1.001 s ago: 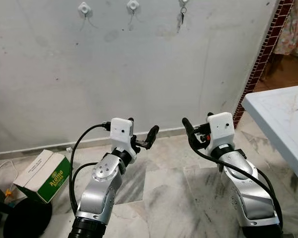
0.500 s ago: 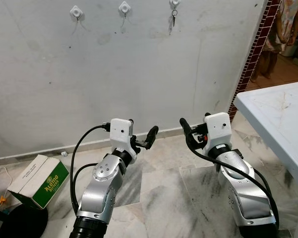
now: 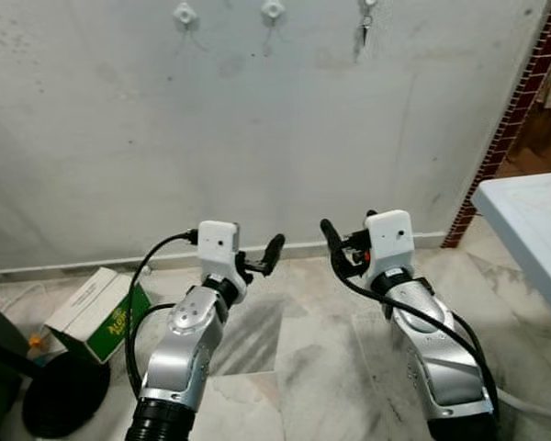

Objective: Hang keys on a hook

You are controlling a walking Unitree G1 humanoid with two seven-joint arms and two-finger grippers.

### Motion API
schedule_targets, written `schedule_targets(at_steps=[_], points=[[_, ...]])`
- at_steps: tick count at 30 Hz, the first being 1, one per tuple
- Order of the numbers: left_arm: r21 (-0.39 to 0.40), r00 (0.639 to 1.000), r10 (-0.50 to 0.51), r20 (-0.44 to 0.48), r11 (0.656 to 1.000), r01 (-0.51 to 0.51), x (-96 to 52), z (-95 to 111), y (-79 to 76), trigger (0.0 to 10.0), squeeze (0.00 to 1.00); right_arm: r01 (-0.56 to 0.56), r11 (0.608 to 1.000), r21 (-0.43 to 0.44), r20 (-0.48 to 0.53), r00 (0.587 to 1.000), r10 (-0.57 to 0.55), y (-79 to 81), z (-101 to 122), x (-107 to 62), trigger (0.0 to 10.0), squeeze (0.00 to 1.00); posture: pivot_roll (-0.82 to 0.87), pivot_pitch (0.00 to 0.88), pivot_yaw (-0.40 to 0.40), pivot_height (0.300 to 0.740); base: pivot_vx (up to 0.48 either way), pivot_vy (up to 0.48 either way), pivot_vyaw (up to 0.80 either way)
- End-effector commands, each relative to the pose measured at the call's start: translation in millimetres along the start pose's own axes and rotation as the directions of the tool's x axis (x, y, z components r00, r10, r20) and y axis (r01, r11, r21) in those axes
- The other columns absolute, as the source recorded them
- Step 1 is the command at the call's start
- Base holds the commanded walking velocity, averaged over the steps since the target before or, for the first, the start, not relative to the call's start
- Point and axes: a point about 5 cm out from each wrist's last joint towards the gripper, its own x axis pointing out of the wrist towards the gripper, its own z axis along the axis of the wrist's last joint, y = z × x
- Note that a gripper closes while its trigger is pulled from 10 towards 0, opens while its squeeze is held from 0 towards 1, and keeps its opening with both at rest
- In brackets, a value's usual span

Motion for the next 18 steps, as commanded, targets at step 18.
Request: schedule_targets(at_steps=[18], points=[[0.097, 0.996, 0.006, -0.091, 0.995, 0.003, -40.8, -11, 29.5, 10.0, 0.00, 0.087, 0.994, -0.066, -0.037, 0.995, -0.090, -37.0, -14, -18.0, 10.0, 0.00, -0.06, 0.000, 0.108, 0.740, 0.000, 0.000, -0.80]])
